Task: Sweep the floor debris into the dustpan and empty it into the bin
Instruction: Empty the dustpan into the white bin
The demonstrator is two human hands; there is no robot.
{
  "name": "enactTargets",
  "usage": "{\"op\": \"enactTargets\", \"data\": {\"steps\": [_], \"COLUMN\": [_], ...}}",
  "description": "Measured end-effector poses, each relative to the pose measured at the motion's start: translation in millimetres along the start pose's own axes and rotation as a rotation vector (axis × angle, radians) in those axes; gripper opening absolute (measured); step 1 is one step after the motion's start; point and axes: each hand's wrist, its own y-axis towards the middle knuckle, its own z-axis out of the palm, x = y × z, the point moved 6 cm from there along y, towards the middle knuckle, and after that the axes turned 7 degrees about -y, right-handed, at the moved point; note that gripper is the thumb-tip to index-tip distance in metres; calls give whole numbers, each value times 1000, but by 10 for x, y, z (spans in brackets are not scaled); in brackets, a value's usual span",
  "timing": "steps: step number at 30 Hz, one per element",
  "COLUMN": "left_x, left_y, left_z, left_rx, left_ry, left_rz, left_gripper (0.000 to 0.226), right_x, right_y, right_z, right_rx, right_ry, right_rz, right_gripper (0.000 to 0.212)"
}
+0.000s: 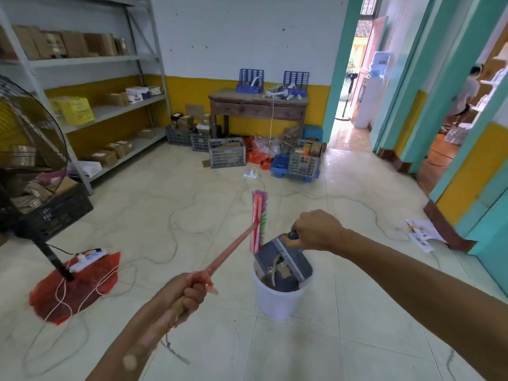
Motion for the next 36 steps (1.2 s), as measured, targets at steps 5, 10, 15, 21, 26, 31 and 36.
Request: {"op": "enactTargets", "data": {"steps": [5, 10, 15, 21, 26, 31, 36], "left_x": [-19, 191, 255, 276, 285, 187, 209], "left_y": [66, 229, 226, 299, 379, 347, 350], "left_z": [319, 443, 519, 691, 751, 938, 1549], "left_rx": [-42, -100, -113, -154, -196, -324, -106], "left_ry": [194, 234, 229, 237, 362, 612, 512], "left_rz": [4, 63, 96, 110, 122, 240, 83], "left_gripper": [40, 51, 68, 42, 36, 29, 23], "right_x": [643, 556, 154, -63, 33, -522, -1078], "right_y": [196, 146, -2, -178, -231, -234, -501], "right_z": [-157, -106, -206, -226, -201, -313, -462], "right_rx": [49, 125, 20, -3, 0, -83, -248], "right_ry": [-144, -182, -96, -136, -28, 102, 467], "right_rz": [-370, -336, -233, -147, -226, 371, 948], "right_gripper": [55, 41, 59, 60, 61, 56, 58]}}
